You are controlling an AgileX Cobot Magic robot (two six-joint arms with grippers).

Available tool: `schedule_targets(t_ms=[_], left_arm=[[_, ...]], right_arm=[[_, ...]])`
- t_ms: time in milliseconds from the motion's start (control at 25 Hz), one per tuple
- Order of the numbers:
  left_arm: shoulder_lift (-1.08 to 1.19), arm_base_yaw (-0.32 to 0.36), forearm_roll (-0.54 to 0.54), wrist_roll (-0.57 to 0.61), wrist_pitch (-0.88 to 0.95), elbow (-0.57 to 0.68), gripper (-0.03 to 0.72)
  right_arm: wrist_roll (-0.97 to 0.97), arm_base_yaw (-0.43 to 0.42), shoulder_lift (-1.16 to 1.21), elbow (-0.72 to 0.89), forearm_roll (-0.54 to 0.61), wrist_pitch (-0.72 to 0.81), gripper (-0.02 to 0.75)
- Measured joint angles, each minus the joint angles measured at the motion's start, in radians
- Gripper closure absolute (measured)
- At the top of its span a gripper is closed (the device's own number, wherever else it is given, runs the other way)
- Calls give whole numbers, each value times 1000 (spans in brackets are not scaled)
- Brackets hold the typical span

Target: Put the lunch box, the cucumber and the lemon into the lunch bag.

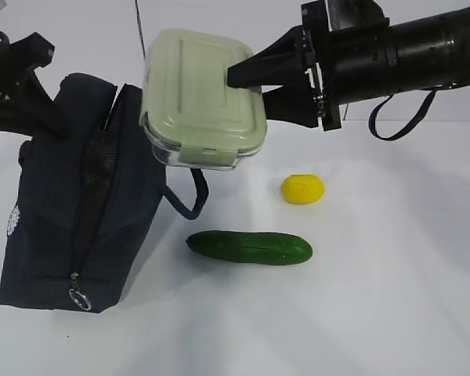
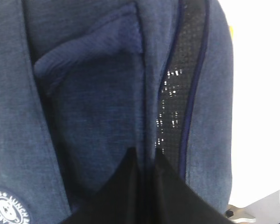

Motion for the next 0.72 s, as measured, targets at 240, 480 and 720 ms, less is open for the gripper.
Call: schedule_targets(t_ms=[240,480,720], left_arm=[[0,0,-8,0,-10,0,680],[0,-12,-16,0,-35,0,680],[0,-31,-17,0,-49,0,680]], right_arm=[[0,32,12,0,48,0,337],[-11,61,33,-2,87,0,337],[-19,87,37,-13,104,-5,337]])
